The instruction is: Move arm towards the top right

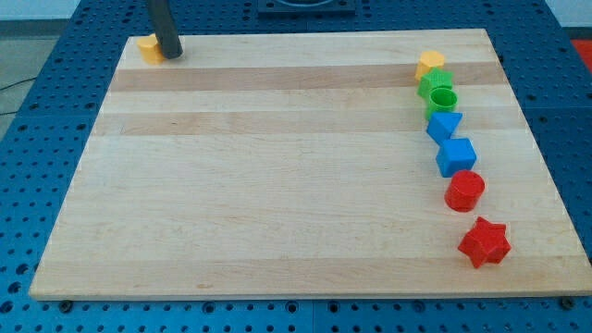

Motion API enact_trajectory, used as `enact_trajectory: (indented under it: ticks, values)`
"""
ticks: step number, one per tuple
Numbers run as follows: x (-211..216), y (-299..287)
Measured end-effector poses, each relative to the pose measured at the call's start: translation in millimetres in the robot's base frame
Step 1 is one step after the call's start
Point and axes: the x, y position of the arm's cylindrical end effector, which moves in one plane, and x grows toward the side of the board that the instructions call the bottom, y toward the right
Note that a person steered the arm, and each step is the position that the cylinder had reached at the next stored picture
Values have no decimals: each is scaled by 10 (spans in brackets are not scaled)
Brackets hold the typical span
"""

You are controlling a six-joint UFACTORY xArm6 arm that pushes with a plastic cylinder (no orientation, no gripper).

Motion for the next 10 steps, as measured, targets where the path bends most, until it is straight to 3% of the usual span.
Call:
enact_trajectory:
  ticks: [5,6,9,10]
  values:
    - [74,142]
    - [73,665]
    - [-53,3773]
    - [210,4864]
